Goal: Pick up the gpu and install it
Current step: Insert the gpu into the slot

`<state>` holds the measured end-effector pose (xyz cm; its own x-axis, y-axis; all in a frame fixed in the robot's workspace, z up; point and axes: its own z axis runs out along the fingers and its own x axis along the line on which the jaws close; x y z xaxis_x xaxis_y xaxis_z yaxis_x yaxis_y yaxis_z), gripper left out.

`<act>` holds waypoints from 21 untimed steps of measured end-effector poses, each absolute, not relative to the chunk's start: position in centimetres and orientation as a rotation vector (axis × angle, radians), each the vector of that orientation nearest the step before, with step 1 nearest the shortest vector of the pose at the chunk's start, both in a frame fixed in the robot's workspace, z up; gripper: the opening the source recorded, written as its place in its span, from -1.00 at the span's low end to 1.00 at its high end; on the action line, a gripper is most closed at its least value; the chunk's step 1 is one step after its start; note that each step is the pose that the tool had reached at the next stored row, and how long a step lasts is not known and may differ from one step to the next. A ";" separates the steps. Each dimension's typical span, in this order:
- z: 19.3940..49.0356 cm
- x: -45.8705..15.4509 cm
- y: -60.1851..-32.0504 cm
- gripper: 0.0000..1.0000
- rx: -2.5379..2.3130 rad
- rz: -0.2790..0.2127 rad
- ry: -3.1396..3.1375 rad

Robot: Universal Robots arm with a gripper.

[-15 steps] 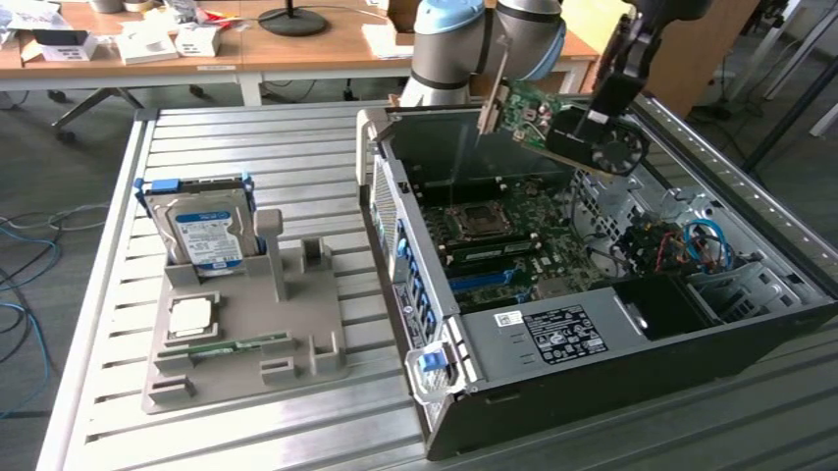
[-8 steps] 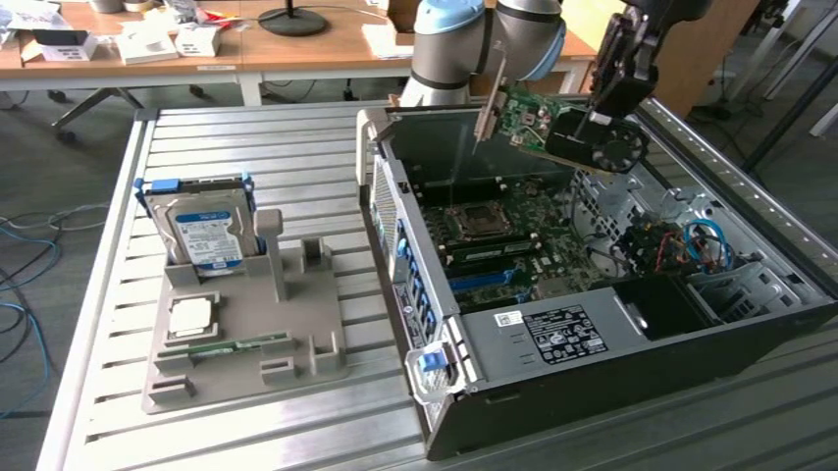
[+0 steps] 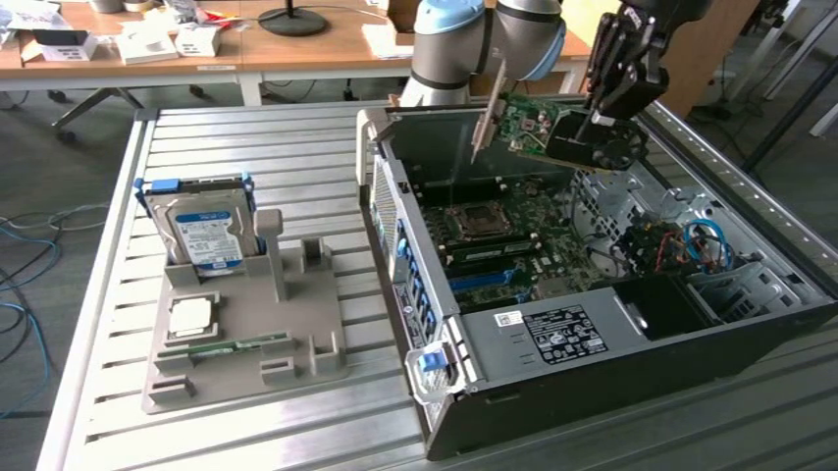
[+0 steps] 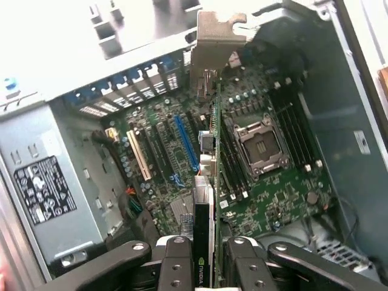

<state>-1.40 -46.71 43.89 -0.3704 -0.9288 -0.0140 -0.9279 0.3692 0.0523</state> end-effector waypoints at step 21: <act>43.8 -1.4 -46.7 -0.47 2.093 -0.075 -2.309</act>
